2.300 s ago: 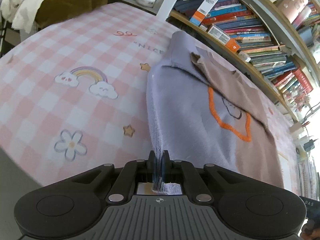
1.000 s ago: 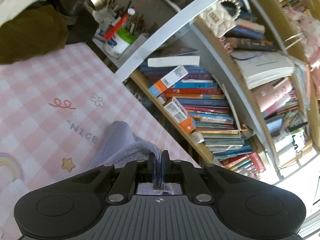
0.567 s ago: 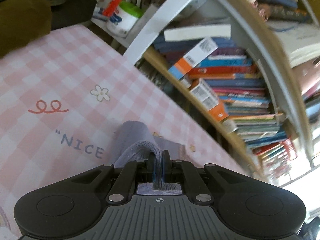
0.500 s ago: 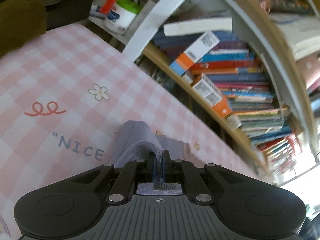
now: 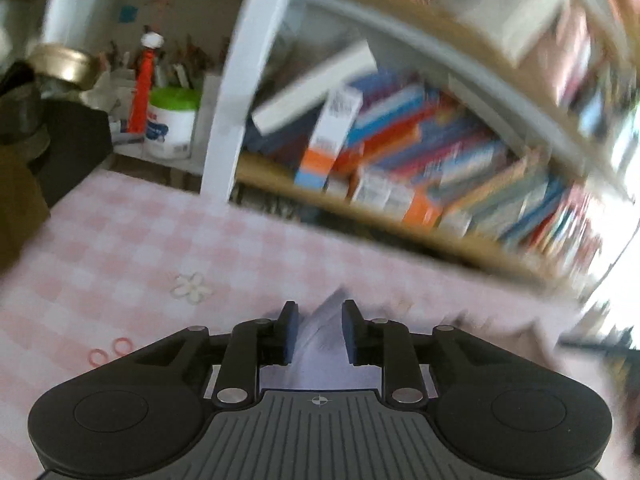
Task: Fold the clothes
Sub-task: 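Lay the hem down on the body and open both grippers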
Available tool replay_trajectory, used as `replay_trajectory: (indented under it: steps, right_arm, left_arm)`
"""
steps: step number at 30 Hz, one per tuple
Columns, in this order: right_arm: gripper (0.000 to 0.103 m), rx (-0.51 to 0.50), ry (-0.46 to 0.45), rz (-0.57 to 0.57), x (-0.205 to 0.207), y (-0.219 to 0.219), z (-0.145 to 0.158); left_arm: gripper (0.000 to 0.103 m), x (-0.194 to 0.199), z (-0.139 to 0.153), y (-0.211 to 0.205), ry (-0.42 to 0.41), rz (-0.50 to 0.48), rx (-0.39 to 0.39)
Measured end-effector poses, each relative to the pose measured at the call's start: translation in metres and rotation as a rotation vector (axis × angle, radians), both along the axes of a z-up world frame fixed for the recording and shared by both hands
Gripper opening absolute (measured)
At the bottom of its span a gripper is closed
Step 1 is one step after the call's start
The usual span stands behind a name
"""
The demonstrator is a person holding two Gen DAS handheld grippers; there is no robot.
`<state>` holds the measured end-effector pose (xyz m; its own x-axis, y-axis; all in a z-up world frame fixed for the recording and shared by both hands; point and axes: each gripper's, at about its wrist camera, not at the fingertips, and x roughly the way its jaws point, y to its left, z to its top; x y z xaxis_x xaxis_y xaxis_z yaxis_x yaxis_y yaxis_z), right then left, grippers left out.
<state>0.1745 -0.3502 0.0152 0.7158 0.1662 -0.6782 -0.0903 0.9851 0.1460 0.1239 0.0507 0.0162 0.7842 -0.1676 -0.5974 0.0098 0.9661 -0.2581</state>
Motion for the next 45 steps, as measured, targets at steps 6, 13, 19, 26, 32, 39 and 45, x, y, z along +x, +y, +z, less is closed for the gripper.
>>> replay_trajectory:
  steps: [6,13,19,26,32,39,45]
  right_arm:
    - [0.044,-0.068,0.037,0.049,0.024,0.016,-0.017]
    - [0.005,0.029,0.038,0.033,0.027,0.002,-0.016]
    - [0.005,0.062,0.076,-0.064,0.030,-0.004,-0.042]
    - [0.027,0.073,0.083,-0.083,0.029,-0.009,-0.035]
    - [0.045,0.115,0.085,-0.071,0.009,-0.024,-0.021]
    - [0.047,0.200,0.170,-0.079,-0.017,-0.038,-0.034]
    - [0.045,0.222,0.183,-0.086,-0.022,-0.031,-0.041]
  left_arm:
    - [0.025,0.031,-0.019,-0.017,0.034,-0.047,0.099]
    - [0.004,0.035,-0.032,-0.008,-0.020,0.008,0.060]
    - [0.004,0.049,-0.052,-0.013,0.069,0.040,0.099]
    - [0.012,0.048,-0.045,-0.008,0.086,0.070,0.059]
    - [0.043,0.013,-0.024,0.010,0.054,0.112,-0.028]
    - [0.047,-0.008,-0.048,0.026,0.193,0.090,-0.160]
    - [0.043,-0.007,-0.059,0.022,0.213,0.119,-0.196]
